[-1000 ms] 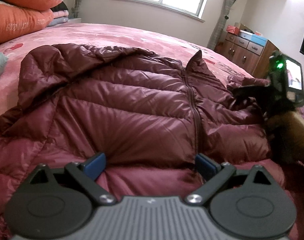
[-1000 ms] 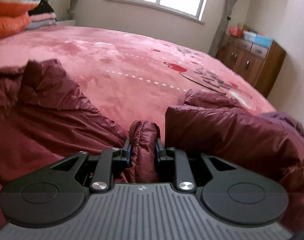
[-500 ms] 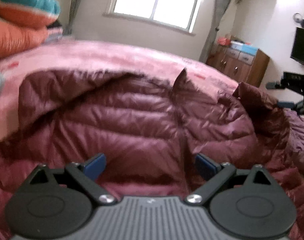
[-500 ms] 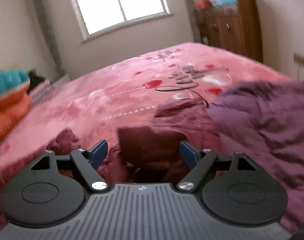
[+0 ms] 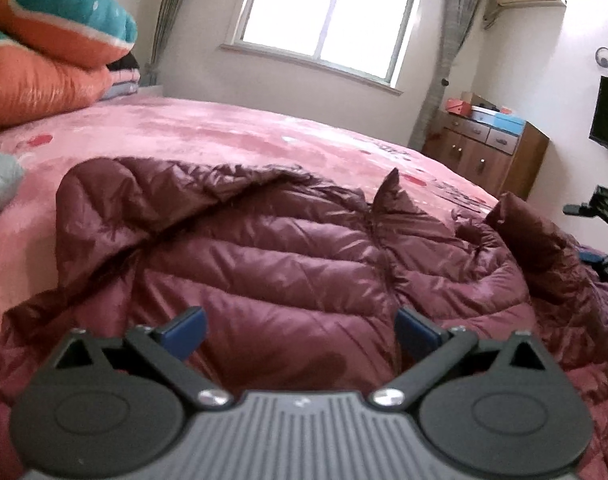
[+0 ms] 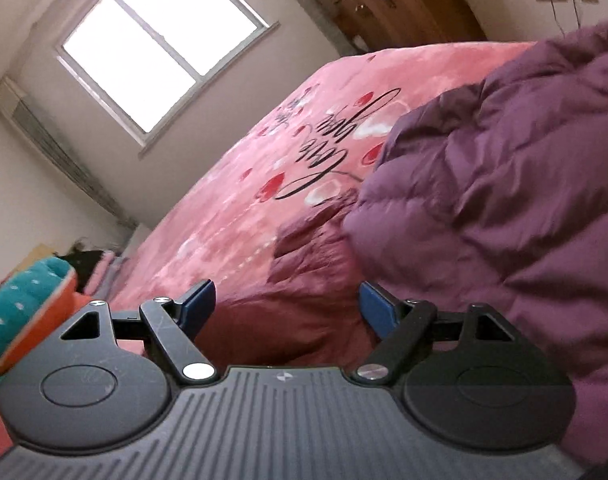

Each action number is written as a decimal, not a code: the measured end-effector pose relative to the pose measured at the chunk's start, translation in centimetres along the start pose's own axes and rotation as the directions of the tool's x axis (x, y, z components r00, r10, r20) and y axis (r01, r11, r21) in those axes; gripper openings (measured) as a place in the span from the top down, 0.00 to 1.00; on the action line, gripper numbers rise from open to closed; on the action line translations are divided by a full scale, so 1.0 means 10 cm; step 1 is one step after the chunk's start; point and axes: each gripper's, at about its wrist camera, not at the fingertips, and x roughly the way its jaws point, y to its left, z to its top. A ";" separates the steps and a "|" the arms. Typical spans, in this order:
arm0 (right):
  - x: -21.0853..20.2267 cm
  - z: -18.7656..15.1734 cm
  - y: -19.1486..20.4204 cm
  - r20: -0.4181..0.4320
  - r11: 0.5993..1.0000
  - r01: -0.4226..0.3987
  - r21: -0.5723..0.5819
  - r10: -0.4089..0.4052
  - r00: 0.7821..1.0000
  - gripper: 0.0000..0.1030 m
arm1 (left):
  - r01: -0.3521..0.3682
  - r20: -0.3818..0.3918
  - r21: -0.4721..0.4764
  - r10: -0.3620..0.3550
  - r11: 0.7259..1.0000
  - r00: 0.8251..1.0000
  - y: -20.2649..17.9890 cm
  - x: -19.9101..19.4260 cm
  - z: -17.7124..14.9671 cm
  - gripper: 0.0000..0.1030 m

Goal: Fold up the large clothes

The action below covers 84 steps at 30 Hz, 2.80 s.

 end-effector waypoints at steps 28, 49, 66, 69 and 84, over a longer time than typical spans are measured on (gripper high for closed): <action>0.22 0.06 -0.11 -0.063 0.922 -0.225 0.316 0.257 0.964 0.74 | 0.037 -0.070 -0.028 -0.039 0.999 0.997 0.05 0.10 -0.06 0.01; -1.78 -0.15 -0.33 0.304 0.917 0.272 0.291 -0.358 0.883 0.87 | 0.092 -0.092 -0.018 -0.093 0.996 0.991 -0.03 0.06 -0.07 0.01; -1.70 -0.06 0.02 0.352 0.936 0.291 0.197 -0.345 0.870 0.84 | 0.053 -0.035 -0.086 -0.056 0.995 0.998 0.26 -0.07 0.08 0.01; -1.71 -0.13 0.53 0.404 0.956 0.294 -0.009 -0.265 0.876 0.84 | 0.044 -0.011 -0.105 -0.045 0.994 0.999 0.35 -0.12 0.14 0.01; -1.04 -2.76 2.56 -0.155 0.420 -0.181 -0.889 0.095 0.983 0.66 | -0.019 0.073 -0.260 0.039 0.965 0.997 0.95 -0.36 0.33 0.01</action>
